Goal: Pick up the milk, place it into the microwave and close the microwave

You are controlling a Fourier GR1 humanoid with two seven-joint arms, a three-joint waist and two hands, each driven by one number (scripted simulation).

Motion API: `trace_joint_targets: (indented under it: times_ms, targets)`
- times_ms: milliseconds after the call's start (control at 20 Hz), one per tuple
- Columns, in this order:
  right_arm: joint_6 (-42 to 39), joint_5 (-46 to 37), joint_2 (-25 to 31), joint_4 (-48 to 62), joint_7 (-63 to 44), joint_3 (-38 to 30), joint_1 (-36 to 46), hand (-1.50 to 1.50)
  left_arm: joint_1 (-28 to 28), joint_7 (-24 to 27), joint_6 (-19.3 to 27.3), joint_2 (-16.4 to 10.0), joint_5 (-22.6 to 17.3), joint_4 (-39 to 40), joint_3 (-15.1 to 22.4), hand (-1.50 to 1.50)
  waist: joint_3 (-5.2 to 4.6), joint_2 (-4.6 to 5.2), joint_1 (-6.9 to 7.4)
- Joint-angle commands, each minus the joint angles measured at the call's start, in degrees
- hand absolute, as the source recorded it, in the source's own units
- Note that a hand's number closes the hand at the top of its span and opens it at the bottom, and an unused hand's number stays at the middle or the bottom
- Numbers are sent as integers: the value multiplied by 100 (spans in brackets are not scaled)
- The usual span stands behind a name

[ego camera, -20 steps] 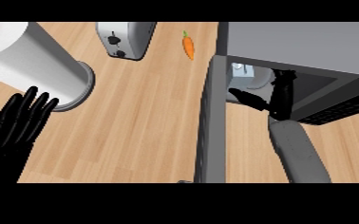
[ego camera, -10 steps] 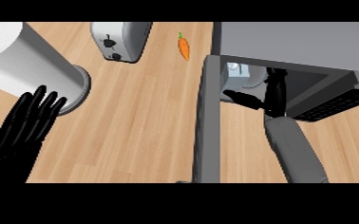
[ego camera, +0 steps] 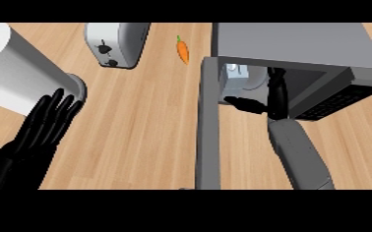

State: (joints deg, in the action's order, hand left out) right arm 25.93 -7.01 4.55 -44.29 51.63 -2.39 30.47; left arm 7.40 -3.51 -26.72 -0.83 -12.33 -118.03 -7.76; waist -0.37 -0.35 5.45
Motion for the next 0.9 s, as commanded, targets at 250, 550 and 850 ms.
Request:
trace_joint_targets:
  times_ms: [250,550,850]
  targets:
    - [-1391,888,259,1657,-1027,-737,943,-150,89,106,-238,13,224,357,353,-150,49,138,-276]
    - [-1574,946,-52,2049,-617,-789,870,-150,-291,27,-483,-113,495,716,810,150,42,68,-467]
    - [-1826,904,-97,1151,-734,-490,146,-150,-447,1157,-589,-117,1625,1728,1137,150,32,20,-589]
